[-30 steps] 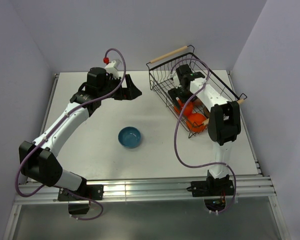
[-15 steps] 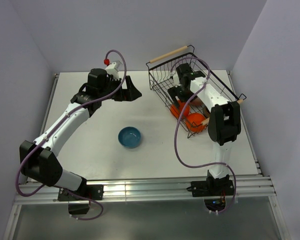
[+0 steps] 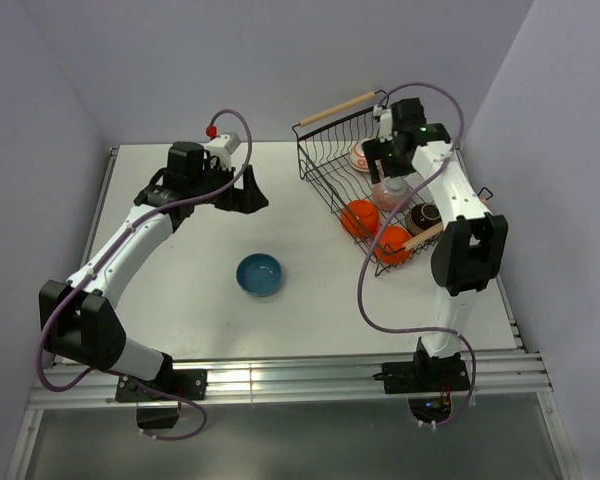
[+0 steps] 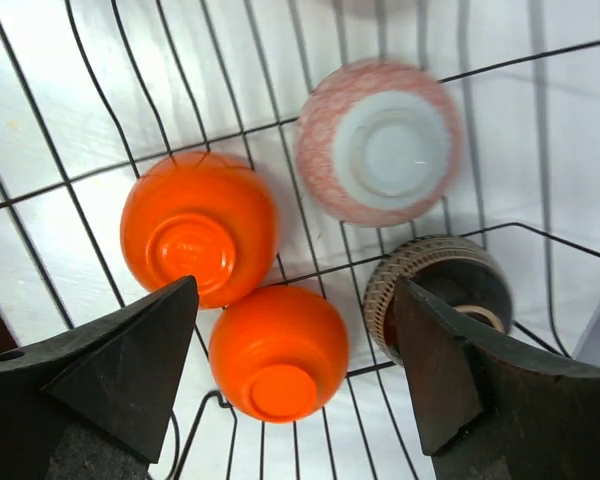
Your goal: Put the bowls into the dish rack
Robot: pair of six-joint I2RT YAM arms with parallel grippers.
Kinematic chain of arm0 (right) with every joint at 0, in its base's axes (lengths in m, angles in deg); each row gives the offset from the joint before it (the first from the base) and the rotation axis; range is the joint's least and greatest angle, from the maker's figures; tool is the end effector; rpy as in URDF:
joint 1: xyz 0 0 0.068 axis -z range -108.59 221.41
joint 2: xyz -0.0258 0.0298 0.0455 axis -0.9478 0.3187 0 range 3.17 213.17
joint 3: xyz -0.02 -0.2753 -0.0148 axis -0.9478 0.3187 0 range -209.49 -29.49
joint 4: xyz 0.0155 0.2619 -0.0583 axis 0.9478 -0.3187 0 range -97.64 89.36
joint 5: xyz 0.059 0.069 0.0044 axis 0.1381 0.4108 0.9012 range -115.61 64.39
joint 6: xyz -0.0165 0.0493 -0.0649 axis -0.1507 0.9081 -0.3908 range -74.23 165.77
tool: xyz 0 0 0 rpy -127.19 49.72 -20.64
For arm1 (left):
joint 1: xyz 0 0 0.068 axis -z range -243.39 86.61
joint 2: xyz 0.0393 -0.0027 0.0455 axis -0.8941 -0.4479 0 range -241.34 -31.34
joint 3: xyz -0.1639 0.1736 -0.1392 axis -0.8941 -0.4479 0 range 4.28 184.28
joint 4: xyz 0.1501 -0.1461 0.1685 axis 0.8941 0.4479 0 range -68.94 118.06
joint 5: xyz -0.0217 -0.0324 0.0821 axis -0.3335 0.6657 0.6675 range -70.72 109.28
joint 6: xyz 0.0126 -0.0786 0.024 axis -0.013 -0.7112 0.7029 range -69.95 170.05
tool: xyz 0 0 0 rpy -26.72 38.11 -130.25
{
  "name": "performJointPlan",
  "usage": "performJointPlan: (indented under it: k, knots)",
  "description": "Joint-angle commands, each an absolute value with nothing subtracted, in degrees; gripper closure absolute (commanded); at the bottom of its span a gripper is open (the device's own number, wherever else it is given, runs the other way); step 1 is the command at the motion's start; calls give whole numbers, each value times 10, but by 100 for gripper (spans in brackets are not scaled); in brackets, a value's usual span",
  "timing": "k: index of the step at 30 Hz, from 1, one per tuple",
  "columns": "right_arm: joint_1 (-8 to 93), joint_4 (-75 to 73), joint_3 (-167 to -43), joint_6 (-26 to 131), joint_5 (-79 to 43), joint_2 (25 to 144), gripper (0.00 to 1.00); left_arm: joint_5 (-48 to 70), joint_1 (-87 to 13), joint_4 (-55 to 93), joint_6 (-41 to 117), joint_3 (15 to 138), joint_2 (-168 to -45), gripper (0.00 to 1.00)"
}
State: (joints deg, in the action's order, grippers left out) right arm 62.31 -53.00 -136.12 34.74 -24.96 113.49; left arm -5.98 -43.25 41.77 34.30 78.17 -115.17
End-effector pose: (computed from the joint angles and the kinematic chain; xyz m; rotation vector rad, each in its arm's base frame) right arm 0.4451 0.0721 0.2865 -0.4499 2.5089 0.0015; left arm 0.3375 -0.1568 0.3239 0.3558 2.1316 -0.8332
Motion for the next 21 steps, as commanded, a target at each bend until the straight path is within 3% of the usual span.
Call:
performJointPlan:
  k: [1, 11, 21]
  knots:
    - [666, -519, -1398, 364, -177, 1054, 15, -73, -447, 458, 443, 753, -1137, 4]
    - [695, -468, -1271, 449, 32, 867, 21, -31, -449, 506, 573, 612, -1134, 20]
    - [696, -420, -1163, 552, 146, 801, 25, 19, -448, 468, 566, 605, -1186, 31]
